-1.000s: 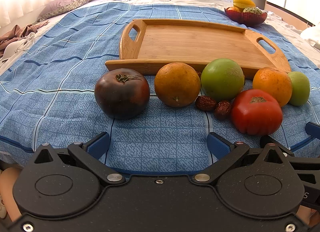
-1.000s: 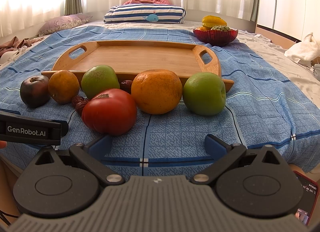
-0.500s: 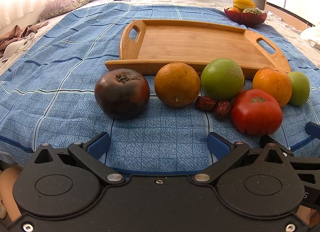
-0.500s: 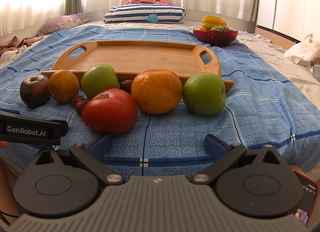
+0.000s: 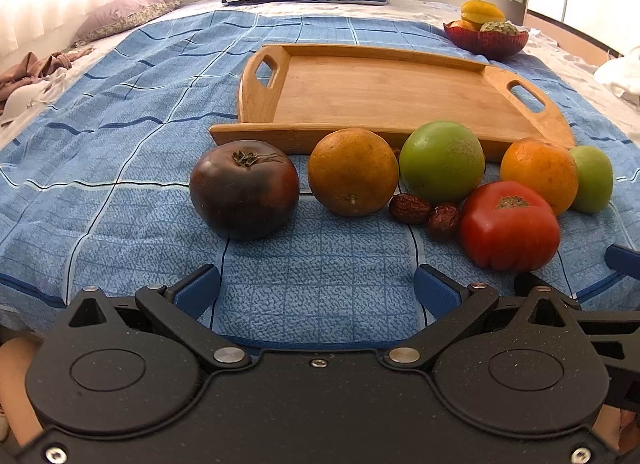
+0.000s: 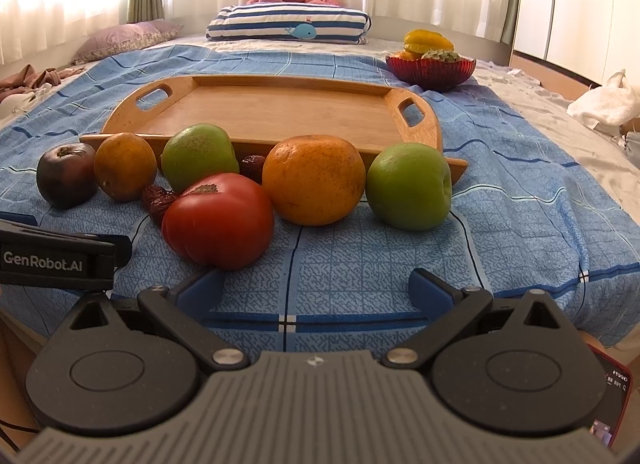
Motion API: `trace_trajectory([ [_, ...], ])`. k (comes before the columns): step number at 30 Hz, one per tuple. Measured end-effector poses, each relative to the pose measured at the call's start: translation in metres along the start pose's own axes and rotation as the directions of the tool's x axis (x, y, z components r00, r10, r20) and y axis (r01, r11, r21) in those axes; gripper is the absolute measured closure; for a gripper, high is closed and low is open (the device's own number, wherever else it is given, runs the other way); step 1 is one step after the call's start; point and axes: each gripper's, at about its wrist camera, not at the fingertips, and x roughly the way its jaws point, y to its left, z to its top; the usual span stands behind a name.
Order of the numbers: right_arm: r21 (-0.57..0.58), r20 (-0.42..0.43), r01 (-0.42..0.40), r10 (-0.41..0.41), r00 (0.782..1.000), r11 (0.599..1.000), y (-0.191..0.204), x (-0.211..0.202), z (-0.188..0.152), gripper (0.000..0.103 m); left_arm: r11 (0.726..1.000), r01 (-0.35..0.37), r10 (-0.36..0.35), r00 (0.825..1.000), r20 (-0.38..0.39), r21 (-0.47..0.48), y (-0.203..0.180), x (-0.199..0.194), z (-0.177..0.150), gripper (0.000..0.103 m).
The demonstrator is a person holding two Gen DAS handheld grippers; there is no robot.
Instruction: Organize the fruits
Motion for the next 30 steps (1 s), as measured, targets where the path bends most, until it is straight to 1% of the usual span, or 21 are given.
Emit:
trace_trajectory([
  [4, -0.010, -0.008, 0.005, -0.005, 1.000, 1.000, 0.001, 0.002, 0.000, 0.000, 1.000, 0.006, -0.006, 1.000, 0.021, -0.001, 0.002, 0.000, -0.003, 0.000],
  [10, -0.011, 0.026, 0.015, -0.015, 1.000, 1.000, 0.003, -0.001, -0.004, 0.000, 1.000, 0.008, -0.009, 0.999, 0.048, 0.026, 0.001, -0.004, -0.003, 0.000],
  [12, 0.001, 0.036, 0.008, -0.008, 0.999, 1.000, 0.002, -0.003, -0.004, 0.000, 0.999, -0.006, 0.003, 0.998, 0.070, 0.040, 0.003, -0.008, -0.003, 0.000],
  [14, 0.010, 0.040, -0.015, 0.015, 0.999, 1.000, 0.001, -0.006, -0.004, 0.000, 0.998, -0.028, 0.021, 0.994, 0.111, 0.055, 0.005, -0.013, -0.002, 0.000],
  [17, 0.037, 0.063, -0.073, 0.070, 0.995, 0.997, 0.000, -0.012, -0.002, 0.000, 0.997, -0.050, 0.040, 0.986, 0.160, 0.059, 0.011, -0.020, 0.002, 0.000],
  [20, 0.075, 0.089, -0.115, 0.108, 0.990, 0.991, 0.000, -0.017, 0.001, 0.000, 0.998, -0.056, 0.048, 0.979, 0.199, 0.037, 0.020, -0.023, 0.006, 0.000],
  [23, 0.097, 0.078, -0.137, 0.130, 0.988, 0.986, 0.001, -0.016, 0.007, 0.000, 0.998, -0.057, 0.056, 0.974, 0.218, 0.001, 0.029, -0.021, 0.009, 0.000],
  [25, 0.092, 0.095, -0.133, 0.124, 0.988, 0.987, 0.004, -0.016, 0.009, 0.000, 0.998, -0.056, 0.060, 0.973, 0.222, -0.022, 0.035, -0.019, 0.011, 0.000],
  [28, 0.045, 0.126, -0.094, 0.087, 0.988, 0.995, 0.013, -0.017, 0.011, 0.000, 0.998, -0.049, 0.056, 0.971, 0.234, -0.038, 0.041, -0.017, 0.013, 0.000],
  [30, 0.024, 0.129, -0.075, 0.072, 0.989, 0.997, 0.018, -0.014, 0.011, 0.000, 0.998, -0.044, 0.052, 0.970, 0.237, -0.038, 0.043, -0.014, 0.013, 0.000],
])
